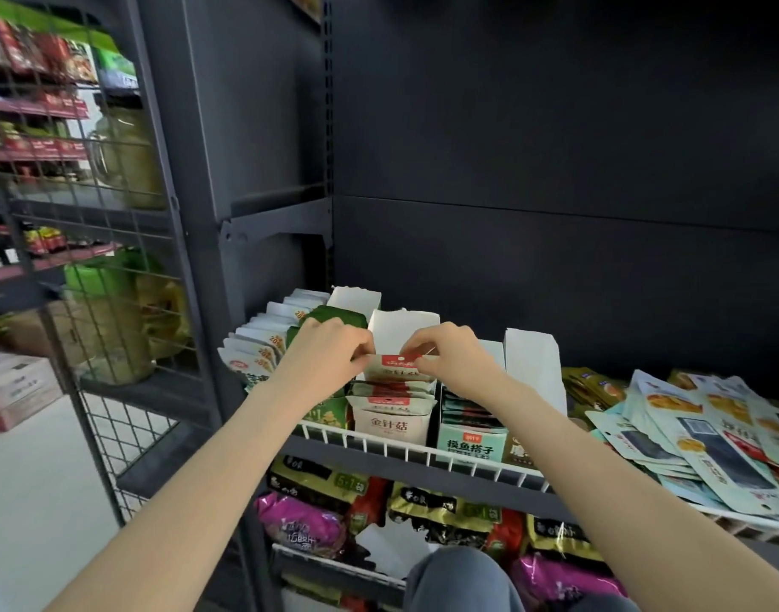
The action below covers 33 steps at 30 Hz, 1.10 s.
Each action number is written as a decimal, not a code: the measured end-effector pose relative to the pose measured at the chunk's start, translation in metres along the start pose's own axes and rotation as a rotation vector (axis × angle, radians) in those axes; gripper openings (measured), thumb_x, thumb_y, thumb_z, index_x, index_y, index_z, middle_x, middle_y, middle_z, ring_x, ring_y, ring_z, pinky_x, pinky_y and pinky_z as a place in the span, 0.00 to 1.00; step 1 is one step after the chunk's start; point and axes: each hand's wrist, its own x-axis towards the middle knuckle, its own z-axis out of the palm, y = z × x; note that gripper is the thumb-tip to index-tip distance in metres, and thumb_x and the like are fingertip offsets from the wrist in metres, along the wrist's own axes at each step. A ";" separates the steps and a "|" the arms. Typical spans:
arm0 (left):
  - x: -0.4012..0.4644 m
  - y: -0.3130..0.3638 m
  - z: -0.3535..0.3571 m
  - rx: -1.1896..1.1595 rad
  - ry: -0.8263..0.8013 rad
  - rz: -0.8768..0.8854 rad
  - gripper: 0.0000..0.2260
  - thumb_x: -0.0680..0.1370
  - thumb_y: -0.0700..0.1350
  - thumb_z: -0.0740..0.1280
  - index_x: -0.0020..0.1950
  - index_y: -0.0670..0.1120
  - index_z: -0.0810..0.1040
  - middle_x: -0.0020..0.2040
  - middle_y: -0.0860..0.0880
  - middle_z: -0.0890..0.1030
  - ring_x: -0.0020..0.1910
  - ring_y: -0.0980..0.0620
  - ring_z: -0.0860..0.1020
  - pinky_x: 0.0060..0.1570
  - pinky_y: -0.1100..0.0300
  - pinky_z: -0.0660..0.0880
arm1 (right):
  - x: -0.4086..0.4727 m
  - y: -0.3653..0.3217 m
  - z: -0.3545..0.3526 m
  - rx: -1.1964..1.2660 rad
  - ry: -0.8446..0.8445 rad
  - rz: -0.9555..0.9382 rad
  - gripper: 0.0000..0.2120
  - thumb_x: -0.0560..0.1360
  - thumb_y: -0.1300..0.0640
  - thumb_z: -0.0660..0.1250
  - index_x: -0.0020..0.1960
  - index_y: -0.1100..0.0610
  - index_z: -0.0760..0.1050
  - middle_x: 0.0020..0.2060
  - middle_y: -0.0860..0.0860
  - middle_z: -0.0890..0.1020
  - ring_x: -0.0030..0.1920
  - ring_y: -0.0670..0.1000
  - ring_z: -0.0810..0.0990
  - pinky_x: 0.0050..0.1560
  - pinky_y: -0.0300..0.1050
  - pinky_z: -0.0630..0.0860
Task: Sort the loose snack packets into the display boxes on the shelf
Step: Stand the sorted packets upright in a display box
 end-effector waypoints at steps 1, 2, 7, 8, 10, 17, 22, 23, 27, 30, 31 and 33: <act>0.000 0.002 -0.001 0.014 -0.019 0.008 0.08 0.78 0.52 0.63 0.52 0.54 0.79 0.45 0.57 0.80 0.50 0.54 0.75 0.59 0.55 0.65 | -0.002 0.002 0.000 0.021 -0.017 -0.001 0.10 0.73 0.65 0.66 0.51 0.56 0.82 0.49 0.51 0.84 0.50 0.47 0.80 0.54 0.42 0.77; 0.000 0.003 -0.001 0.011 -0.031 0.013 0.08 0.78 0.53 0.63 0.52 0.54 0.79 0.46 0.58 0.80 0.51 0.55 0.75 0.59 0.55 0.64 | -0.004 0.003 0.000 0.048 -0.031 -0.005 0.09 0.73 0.64 0.67 0.51 0.56 0.82 0.48 0.51 0.84 0.50 0.47 0.80 0.54 0.40 0.77; 0.010 0.022 -0.003 -0.252 -0.040 -0.020 0.08 0.75 0.52 0.66 0.51 0.53 0.81 0.43 0.59 0.81 0.47 0.59 0.78 0.48 0.63 0.73 | -0.020 0.019 -0.018 0.169 -0.001 0.011 0.09 0.76 0.59 0.66 0.54 0.53 0.80 0.47 0.47 0.83 0.49 0.43 0.79 0.52 0.33 0.73; 0.013 0.030 -0.002 -0.306 -0.024 -0.030 0.07 0.75 0.51 0.66 0.50 0.52 0.81 0.42 0.59 0.80 0.45 0.59 0.78 0.46 0.63 0.74 | -0.025 0.026 -0.025 0.177 0.033 0.027 0.09 0.76 0.58 0.65 0.54 0.52 0.80 0.47 0.46 0.83 0.49 0.43 0.79 0.52 0.33 0.73; 0.023 0.052 0.005 -0.401 0.014 -0.023 0.06 0.76 0.48 0.65 0.50 0.51 0.80 0.42 0.58 0.79 0.44 0.58 0.78 0.47 0.60 0.76 | -0.035 0.046 -0.042 0.181 0.128 0.070 0.09 0.77 0.59 0.64 0.53 0.52 0.81 0.46 0.45 0.83 0.49 0.43 0.79 0.50 0.30 0.73; 0.079 0.185 0.053 -0.605 -0.049 0.102 0.16 0.79 0.46 0.62 0.66 0.48 0.70 0.63 0.51 0.71 0.60 0.53 0.73 0.57 0.56 0.71 | -0.078 0.149 -0.080 -0.059 0.367 0.358 0.14 0.77 0.61 0.61 0.62 0.56 0.75 0.56 0.53 0.80 0.53 0.51 0.78 0.52 0.43 0.74; 0.112 0.267 0.116 -0.572 -0.310 0.114 0.22 0.80 0.44 0.59 0.73 0.43 0.61 0.70 0.45 0.66 0.66 0.46 0.69 0.64 0.52 0.68 | -0.113 0.231 -0.092 -0.150 0.189 0.727 0.31 0.76 0.53 0.65 0.74 0.58 0.56 0.69 0.62 0.64 0.68 0.62 0.65 0.66 0.52 0.66; 0.116 0.276 0.130 -0.560 -0.380 0.114 0.22 0.80 0.44 0.59 0.73 0.43 0.61 0.70 0.44 0.66 0.66 0.45 0.69 0.64 0.50 0.69 | -0.119 0.243 -0.093 -0.143 0.140 0.804 0.35 0.75 0.51 0.66 0.75 0.57 0.53 0.70 0.63 0.61 0.70 0.63 0.62 0.68 0.54 0.63; 0.128 0.293 0.173 -0.539 -0.526 0.037 0.21 0.79 0.43 0.60 0.71 0.43 0.63 0.67 0.42 0.71 0.63 0.43 0.73 0.60 0.50 0.72 | -0.128 0.269 -0.091 -0.207 -0.012 0.855 0.35 0.73 0.44 0.67 0.73 0.58 0.59 0.65 0.61 0.70 0.66 0.61 0.69 0.62 0.51 0.70; 0.130 0.299 0.186 -0.469 -0.638 0.050 0.16 0.80 0.44 0.57 0.68 0.43 0.70 0.62 0.42 0.76 0.59 0.43 0.75 0.52 0.55 0.72 | -0.124 0.266 -0.092 -0.431 -0.141 0.674 0.20 0.78 0.50 0.62 0.64 0.62 0.69 0.59 0.60 0.76 0.59 0.60 0.75 0.53 0.48 0.72; 0.129 0.301 0.188 -0.450 -0.646 0.054 0.16 0.81 0.44 0.56 0.66 0.43 0.72 0.62 0.42 0.77 0.58 0.43 0.76 0.50 0.56 0.71 | -0.122 0.262 -0.094 -0.493 -0.189 0.612 0.16 0.79 0.54 0.59 0.62 0.62 0.71 0.58 0.61 0.76 0.57 0.60 0.76 0.51 0.47 0.72; 0.129 0.301 0.187 -0.504 -0.625 0.011 0.15 0.80 0.43 0.57 0.66 0.43 0.72 0.61 0.41 0.76 0.58 0.43 0.76 0.51 0.55 0.72 | -0.121 0.258 -0.102 -0.524 -0.233 0.550 0.11 0.79 0.60 0.55 0.57 0.62 0.72 0.54 0.61 0.77 0.54 0.61 0.77 0.49 0.48 0.72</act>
